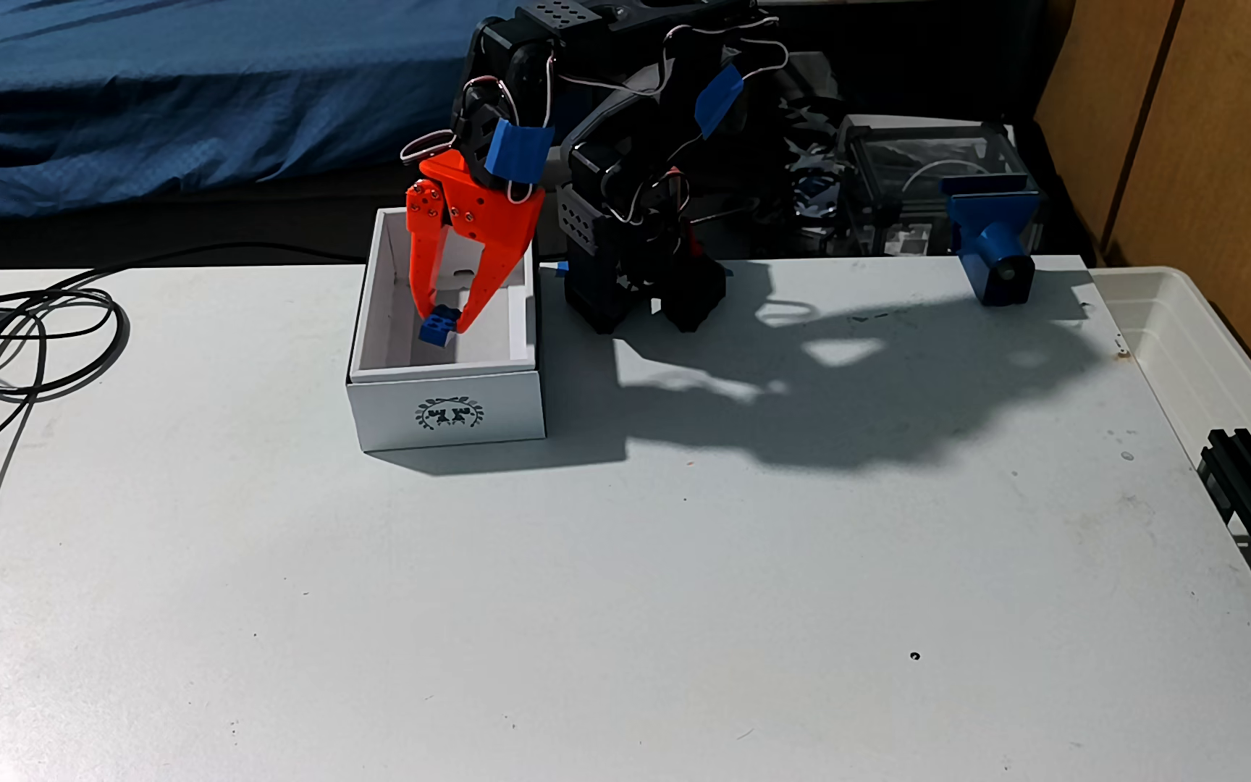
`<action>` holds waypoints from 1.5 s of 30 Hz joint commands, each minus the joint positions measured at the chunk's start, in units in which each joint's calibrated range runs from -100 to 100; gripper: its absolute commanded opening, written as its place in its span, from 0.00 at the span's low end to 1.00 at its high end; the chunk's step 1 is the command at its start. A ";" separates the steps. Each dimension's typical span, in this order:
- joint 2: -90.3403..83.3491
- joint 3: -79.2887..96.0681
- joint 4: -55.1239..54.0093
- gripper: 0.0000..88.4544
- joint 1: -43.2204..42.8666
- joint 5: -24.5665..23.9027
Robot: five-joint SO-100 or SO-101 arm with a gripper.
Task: Grab the blue brick and place in box
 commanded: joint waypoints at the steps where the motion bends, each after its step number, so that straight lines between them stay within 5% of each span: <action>1: -1.05 -1.90 -0.05 0.01 1.94 1.77; 6: -1.05 -2.43 0.21 0.02 2.31 1.82; 14: -1.05 -2.79 0.29 0.19 2.31 1.82; 22: -0.88 -13.26 11.07 0.19 1.27 1.35; 30: -1.05 -23.37 8.74 0.19 -14.56 1.77; 45: -1.05 -24.35 -7.89 0.19 -39.74 21.97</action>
